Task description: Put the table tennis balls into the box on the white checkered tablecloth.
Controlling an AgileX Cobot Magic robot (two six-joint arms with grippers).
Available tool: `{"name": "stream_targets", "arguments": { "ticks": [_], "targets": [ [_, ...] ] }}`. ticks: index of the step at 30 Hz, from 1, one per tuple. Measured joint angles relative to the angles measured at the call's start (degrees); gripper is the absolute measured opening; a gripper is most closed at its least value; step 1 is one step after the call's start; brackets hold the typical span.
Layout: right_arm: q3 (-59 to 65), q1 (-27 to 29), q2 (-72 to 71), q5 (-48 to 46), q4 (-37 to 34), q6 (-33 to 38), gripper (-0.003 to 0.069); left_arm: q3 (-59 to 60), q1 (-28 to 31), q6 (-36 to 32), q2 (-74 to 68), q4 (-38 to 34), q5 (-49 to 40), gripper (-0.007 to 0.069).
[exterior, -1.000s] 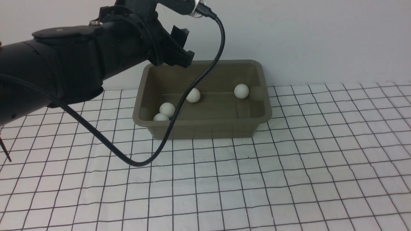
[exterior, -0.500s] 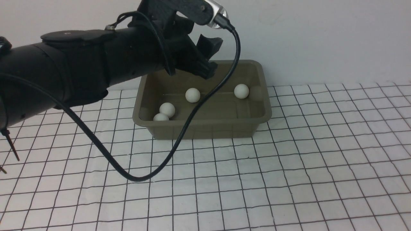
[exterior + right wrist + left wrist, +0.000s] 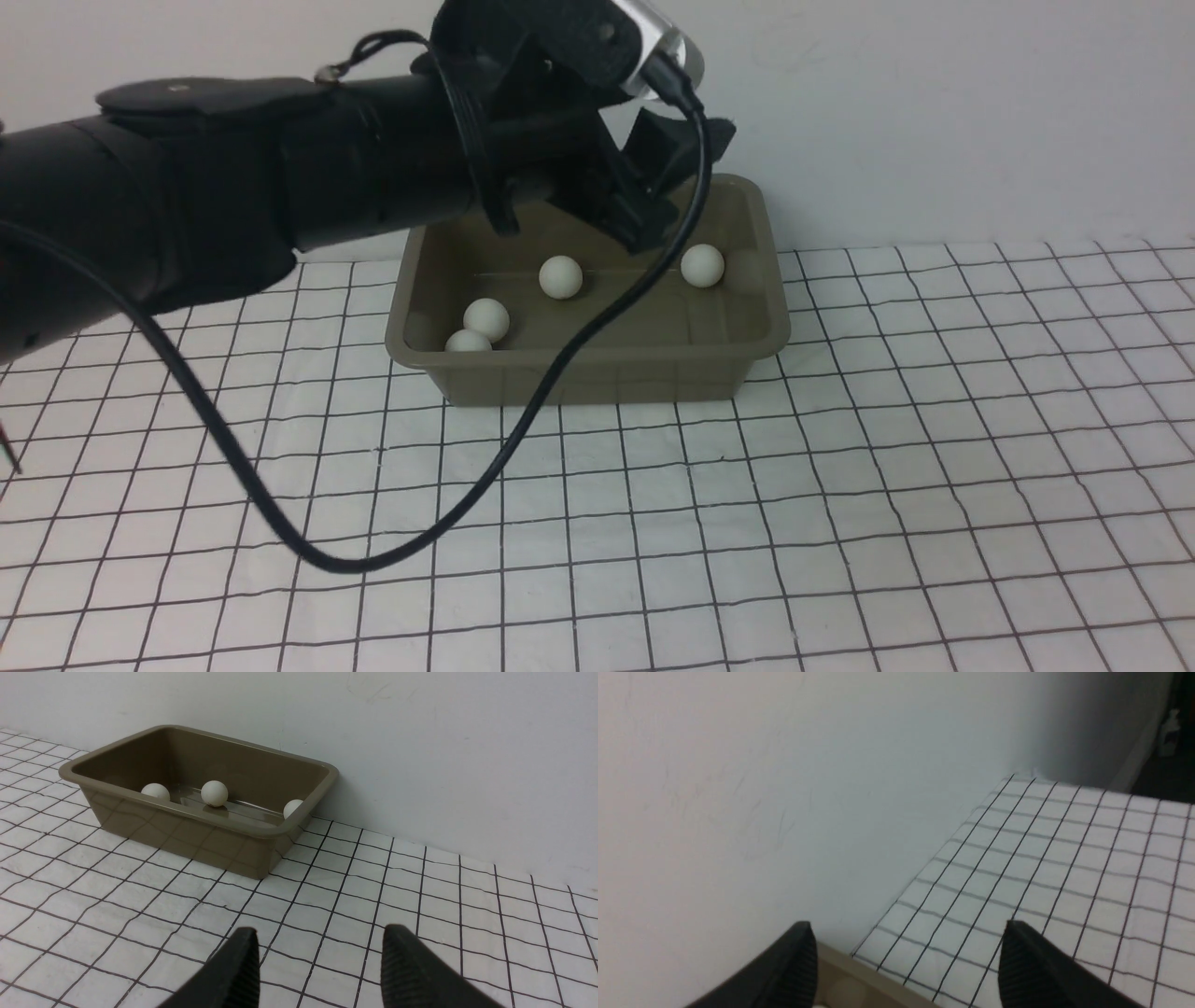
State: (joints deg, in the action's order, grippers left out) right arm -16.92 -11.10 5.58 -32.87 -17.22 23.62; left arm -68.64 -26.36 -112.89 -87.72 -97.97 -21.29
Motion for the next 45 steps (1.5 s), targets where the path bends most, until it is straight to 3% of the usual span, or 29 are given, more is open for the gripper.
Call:
{"name": "stream_targets", "arguments": {
  "ticks": [4, 12, 19, 20, 21, 23, 24, 28, 30, 33, 39, 45],
  "targets": [
    [0.0, 0.0, 0.0, 0.0, 0.0, 0.0, 0.0335, 0.0, 0.0, -3.12, 5.03, 0.06, -0.69, 0.0469],
    [0.0, 0.0, 0.0, 0.0, 0.0, 0.0, 0.0335, 0.0, 0.0, -5.43, 11.79, 0.0, 7.76, 0.0469],
    [0.0, 0.0, 0.0, 0.0, 0.0, 0.0, 0.0335, 0.05, 0.0, 6.45, 14.54, 4.57, 11.06, 0.0469],
    [0.0, 0.0, 0.0, 0.0, 0.0, 0.0, 0.0335, 0.05, 0.0, 16.22, 15.54, 10.7, 10.76, 0.0469],
    [0.0, 0.0, 0.0, 0.0, 0.0, 0.0, 0.0335, 0.05, 0.0, 19.6, 15.97, 14.67, 10.48, 0.0469],
    [0.0, 0.0, 0.0, 0.0, 0.0, 0.0, 0.0335, 0.05, 0.0, 34.25, 16.57, 24.2, 9.08, 0.0469],
    [0.0, 0.0, 0.0, 0.0, 0.0, 0.0, 0.0335, 0.05, 0.0, 35.49, 16.56, 25.11, 8.84, 0.0469],
    [0.0, 0.0, 0.0, 0.0, 0.0, 0.0, 0.0335, 0.05, 0.0, 62.97, 16.63, 48.22, 2.41, 0.0469],
    [0.0, 0.0, 0.0, 0.0, 0.0, 0.0, 0.0335, 0.05, 0.0, 66.43, 16.63, 51.65, 1.16, 0.0469],
    [0.0, 0.0, 0.0, 0.0, 0.0, 0.0, 0.0335, 0.05, 0.0, 78.8, 16.88, 64.84, -3.08, 0.0469],
    [0.0, 0.0, 0.0, 0.0, 0.0, 0.0, 0.0335, 0.07, 0.0, 94.47, 20.72, 82.54, -5.52, 0.0469],
    [0.0, 0.0, 0.0, 0.0, 0.0, 0.04, 0.0335, 0.07, 2.52, 101.98, 27.37, 92.17, -11.98, 0.0469]
  ]
}}
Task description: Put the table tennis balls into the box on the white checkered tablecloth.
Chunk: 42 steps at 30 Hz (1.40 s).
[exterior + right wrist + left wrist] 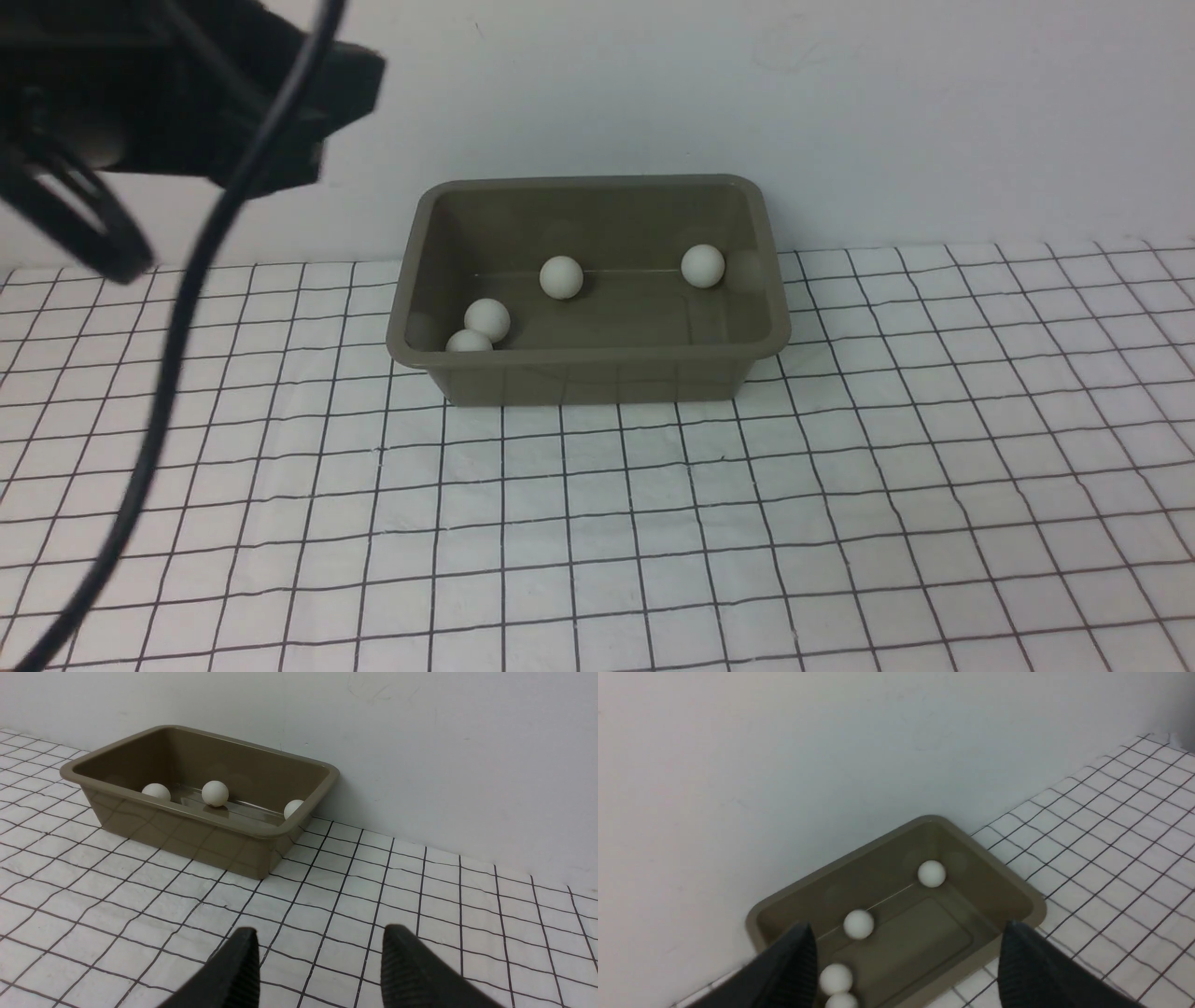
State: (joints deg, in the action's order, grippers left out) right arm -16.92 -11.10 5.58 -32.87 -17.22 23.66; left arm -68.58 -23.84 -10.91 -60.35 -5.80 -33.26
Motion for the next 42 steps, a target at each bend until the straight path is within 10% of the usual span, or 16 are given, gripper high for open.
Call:
{"name": "stream_targets", "arguments": {
  "ticks": [10, 25, 42],
  "targets": [
    [0.0, 0.0, 0.0, 0.0, 0.0, 0.0, 0.0335, 12.55, 13.14, 3.85, 16.37, 5.8, -8.92, 0.0469],
    [0.0, 0.0, 0.0, 0.0, 0.0, 0.0, 0.0335, 48.41, 30.32, 4.12, 41.18, 2.9, 7.67, 0.0469],
    [0.0, 0.0, 0.0, 0.0, 0.0, 0.0, 0.0335, 68.5, 31.71, 4.13, 59.07, 1.6, 10.21, 0.0469]
  ]
}}
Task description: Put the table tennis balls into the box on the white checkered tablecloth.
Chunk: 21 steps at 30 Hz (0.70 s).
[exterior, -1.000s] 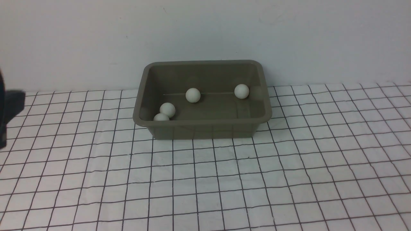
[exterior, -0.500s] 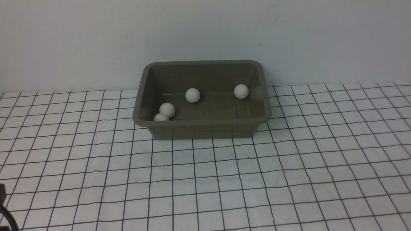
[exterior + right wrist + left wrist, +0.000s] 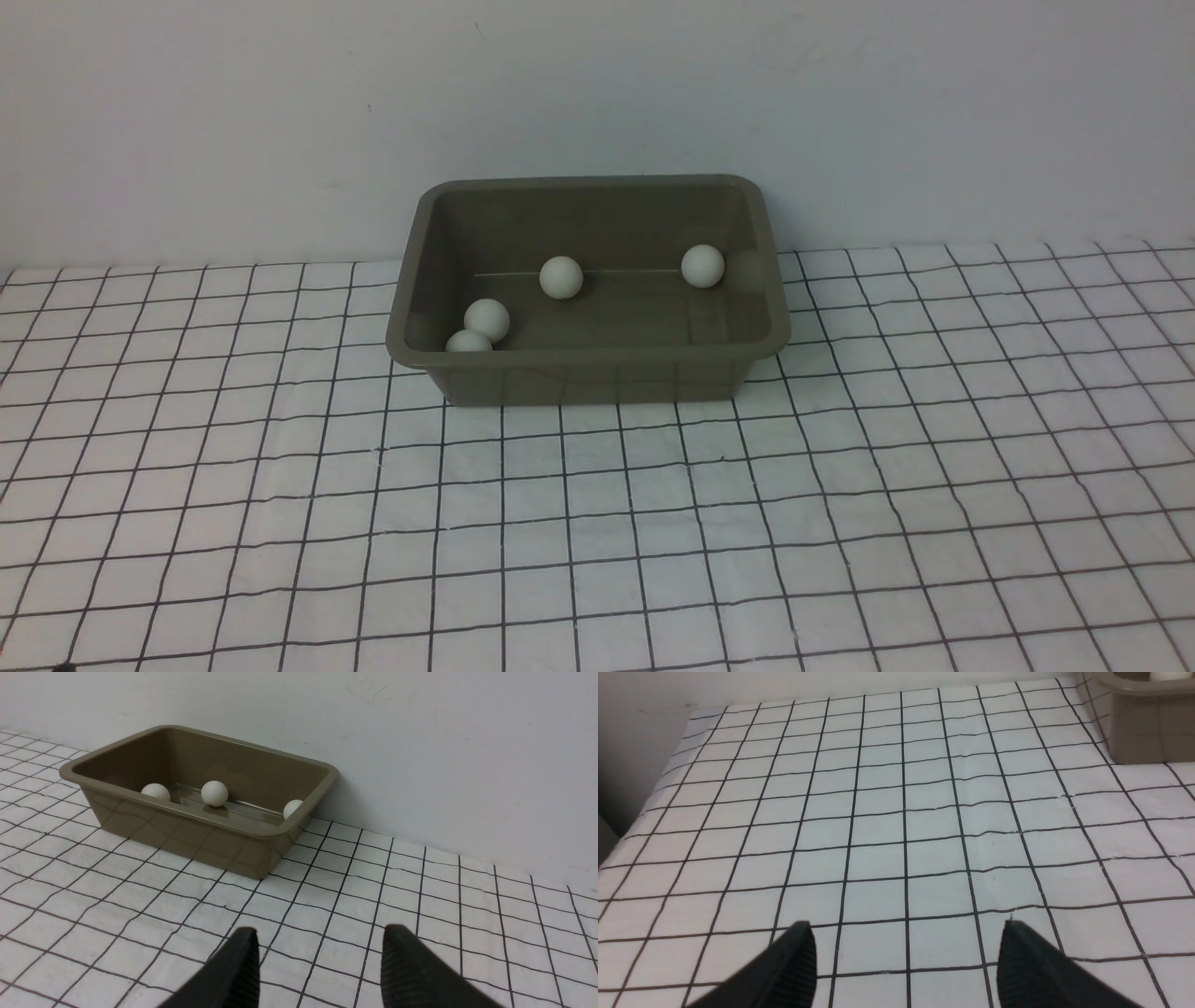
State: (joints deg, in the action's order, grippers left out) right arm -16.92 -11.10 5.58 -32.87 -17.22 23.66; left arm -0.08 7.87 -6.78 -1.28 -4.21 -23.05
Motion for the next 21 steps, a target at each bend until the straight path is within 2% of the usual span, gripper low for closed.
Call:
{"name": "stream_targets", "arguments": {
  "ticks": [21],
  "targets": [
    [0.0, 0.0, 0.0, 0.0, 0.0, 0.0, 0.0335, 1.22, 0.0, 1.97, 1.93, -0.31, -0.51, 0.0469]
  ]
}}
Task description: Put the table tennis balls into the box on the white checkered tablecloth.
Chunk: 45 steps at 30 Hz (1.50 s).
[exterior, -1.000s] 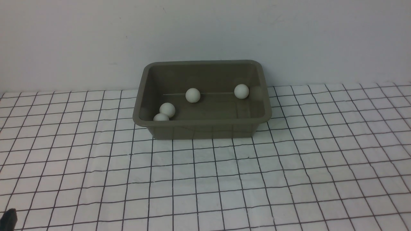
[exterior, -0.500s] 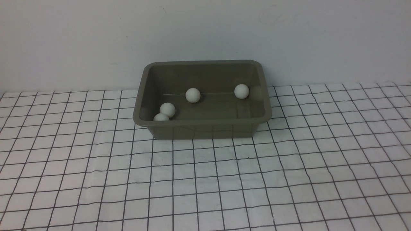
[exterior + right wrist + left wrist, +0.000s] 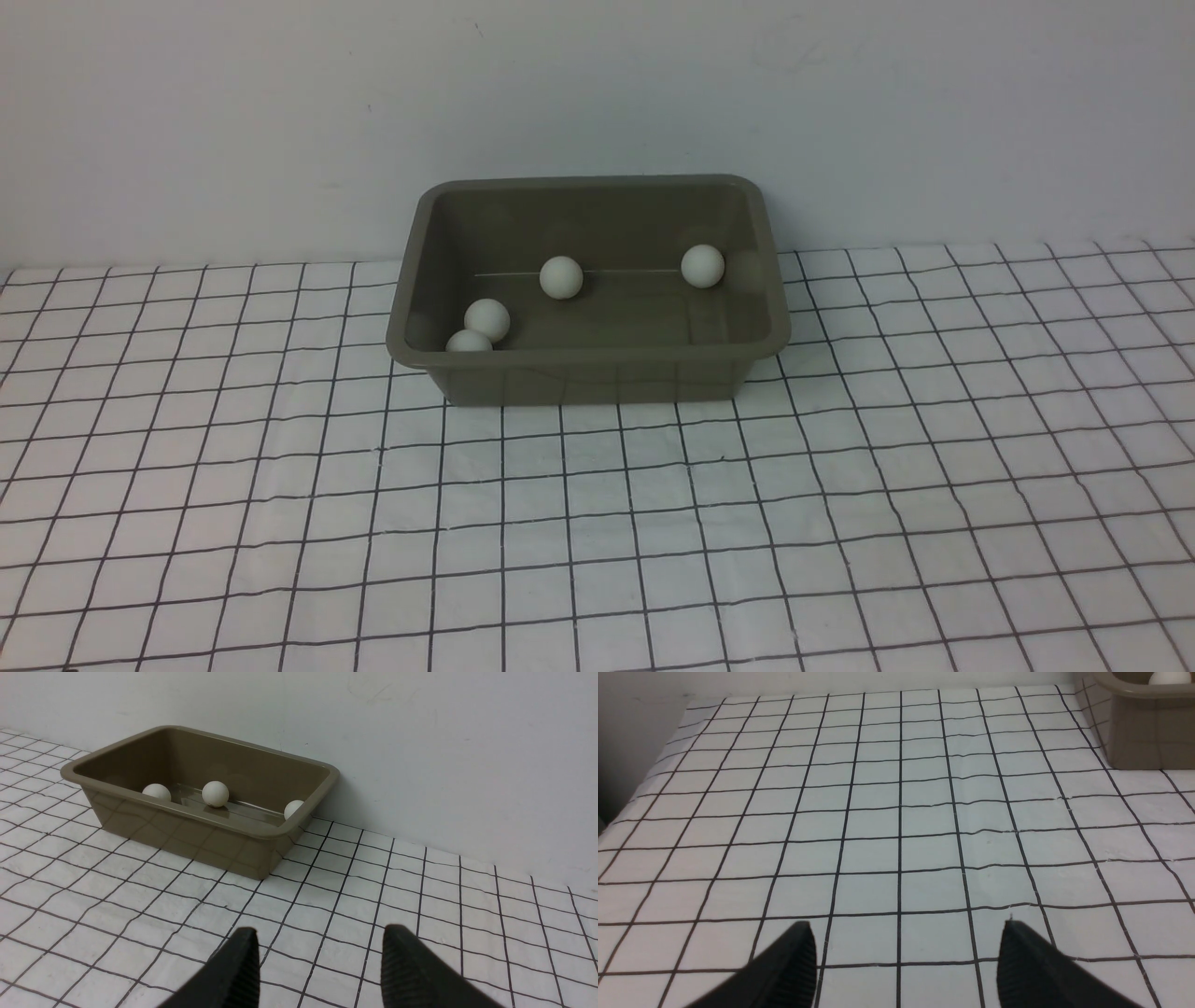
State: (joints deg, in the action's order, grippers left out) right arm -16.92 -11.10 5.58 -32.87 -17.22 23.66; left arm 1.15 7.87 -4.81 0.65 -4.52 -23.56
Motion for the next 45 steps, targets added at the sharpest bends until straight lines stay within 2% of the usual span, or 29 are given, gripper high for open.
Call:
{"name": "stream_targets", "arguments": {
  "ticks": [22, 27, 31, 34, 38, 41, 45],
  "targets": [
    [0.0, 0.0, 0.0, 0.15, 0.4, 0.37, 0.0335, 0.0, 0.0, 0.0, 0.0, 0.0, 0.0, 0.0469],
    [2.54, 0.35, 1.16, 9.42, 0.6, 1.28, 0.0335, 0.0, 0.0, 0.0, 0.0, 0.0, 0.0, 0.0469],
    [8.98, 6.31, 3.7, 18.93, -4.04, 0.26, 0.0335, 0.0, 0.0, 0.0, 0.0, -0.04, 0.0, 0.0469],
    [11.73, 10.3, 3.03, 19.85, -5.7, 0.12, 0.0335, 0.0, 0.0, 0.0, 0.0, -0.04, 0.0, 0.0469],
    [14.16, 14.14, -0.72, 17.46, -6.27, 0.12, 0.0335, 0.0, 0.0, 0.0, 0.0, -0.04, 0.0, 0.0469],
    [15.77, 14.96, -3.07, 13.7, -5.98, 0.51, 0.0335, 0.0, 0.0, 0.0, 0.0, -0.04, 0.0, 0.0469],
    [16.16, 14.96, -4.36, 7.66, -1.73, 1.75, 0.0335, 0.0, 0.0, 0.0, 0.0, -0.04, 0.0, 0.0469]
  ]
}}
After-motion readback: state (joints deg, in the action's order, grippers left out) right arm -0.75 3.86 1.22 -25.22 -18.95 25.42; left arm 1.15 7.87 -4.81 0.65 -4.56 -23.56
